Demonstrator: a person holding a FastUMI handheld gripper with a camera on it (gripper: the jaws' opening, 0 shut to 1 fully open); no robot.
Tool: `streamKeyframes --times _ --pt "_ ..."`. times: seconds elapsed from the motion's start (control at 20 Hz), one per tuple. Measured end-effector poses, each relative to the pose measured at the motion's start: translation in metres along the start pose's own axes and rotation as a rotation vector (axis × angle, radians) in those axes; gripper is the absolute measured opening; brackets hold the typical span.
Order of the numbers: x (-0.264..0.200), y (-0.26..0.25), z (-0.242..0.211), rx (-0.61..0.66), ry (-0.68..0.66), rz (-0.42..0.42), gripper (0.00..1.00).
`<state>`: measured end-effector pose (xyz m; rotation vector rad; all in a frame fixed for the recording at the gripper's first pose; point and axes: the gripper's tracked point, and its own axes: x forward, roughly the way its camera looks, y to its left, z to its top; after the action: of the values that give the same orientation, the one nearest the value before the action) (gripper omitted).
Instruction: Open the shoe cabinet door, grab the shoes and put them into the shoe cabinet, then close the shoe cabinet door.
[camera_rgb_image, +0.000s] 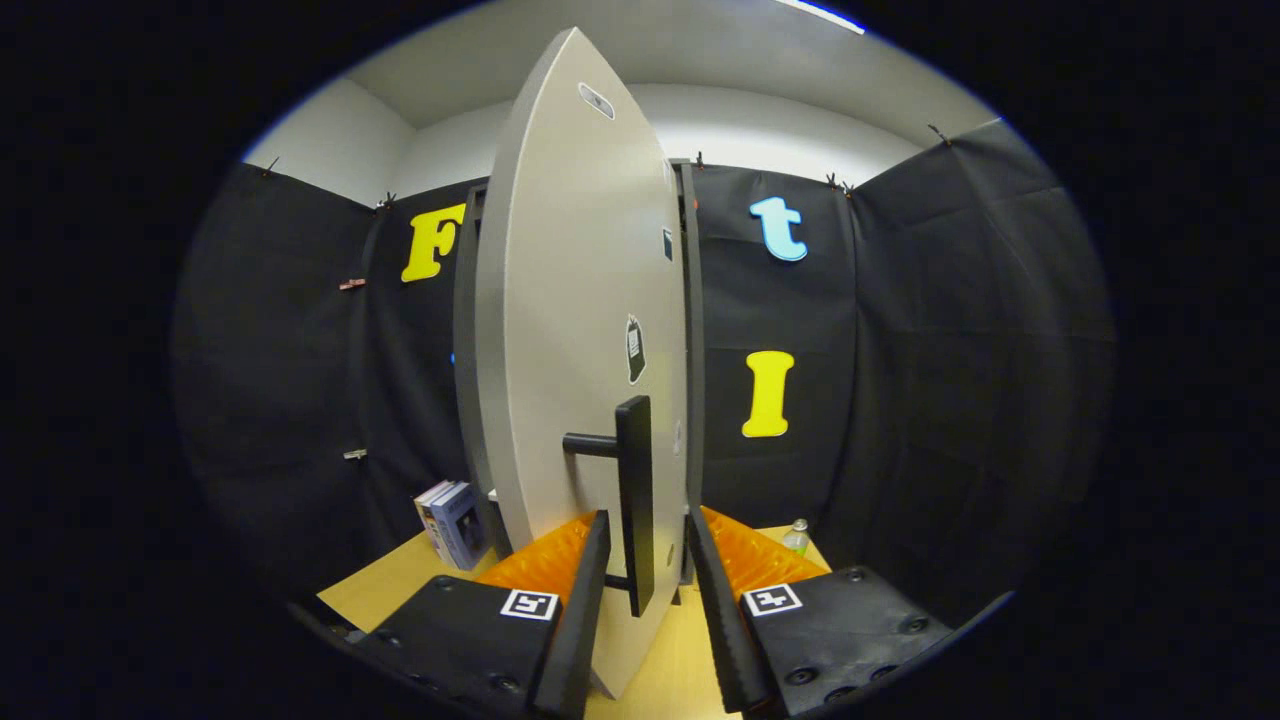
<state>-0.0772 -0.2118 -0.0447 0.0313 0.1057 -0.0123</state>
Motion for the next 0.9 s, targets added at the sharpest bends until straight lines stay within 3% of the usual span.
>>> streamKeyframes --times 0.4,0.6,0.9 --pt "-0.024 -0.075 0.001 0.045 -0.004 -0.117 0.50" --pt "-0.034 -0.069 0.006 -0.003 -0.032 -0.087 0.54" --pt "-0.057 -0.034 0.002 0.029 -0.064 -0.038 0.54"
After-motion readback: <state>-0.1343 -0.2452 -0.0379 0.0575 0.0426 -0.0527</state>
